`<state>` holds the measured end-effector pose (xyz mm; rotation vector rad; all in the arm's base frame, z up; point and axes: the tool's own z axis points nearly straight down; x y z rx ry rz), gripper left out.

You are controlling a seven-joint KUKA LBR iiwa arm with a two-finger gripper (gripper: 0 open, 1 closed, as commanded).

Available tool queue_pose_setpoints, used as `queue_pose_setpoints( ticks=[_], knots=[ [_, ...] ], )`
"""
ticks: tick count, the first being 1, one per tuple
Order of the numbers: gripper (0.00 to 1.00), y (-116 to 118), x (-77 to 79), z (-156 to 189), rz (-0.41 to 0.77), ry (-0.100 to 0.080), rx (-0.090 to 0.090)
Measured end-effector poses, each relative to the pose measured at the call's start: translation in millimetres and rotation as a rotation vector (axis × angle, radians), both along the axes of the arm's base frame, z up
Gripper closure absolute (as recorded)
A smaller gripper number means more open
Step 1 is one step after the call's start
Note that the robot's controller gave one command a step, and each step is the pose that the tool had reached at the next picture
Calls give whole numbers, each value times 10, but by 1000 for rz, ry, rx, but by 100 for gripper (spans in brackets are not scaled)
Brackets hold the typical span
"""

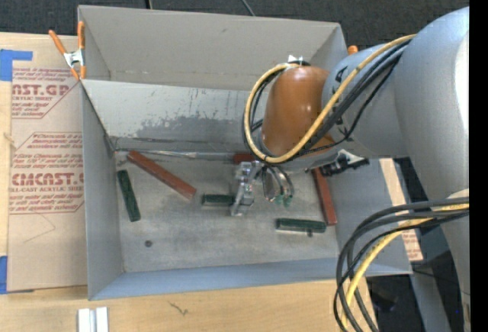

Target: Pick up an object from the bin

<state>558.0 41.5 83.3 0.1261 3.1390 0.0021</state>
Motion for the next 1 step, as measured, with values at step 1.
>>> queue_pose_setpoints(
  ticks=[1],
  knots=[
    [100, -4, 0, -1, -1, 0, 0]
  ],
)
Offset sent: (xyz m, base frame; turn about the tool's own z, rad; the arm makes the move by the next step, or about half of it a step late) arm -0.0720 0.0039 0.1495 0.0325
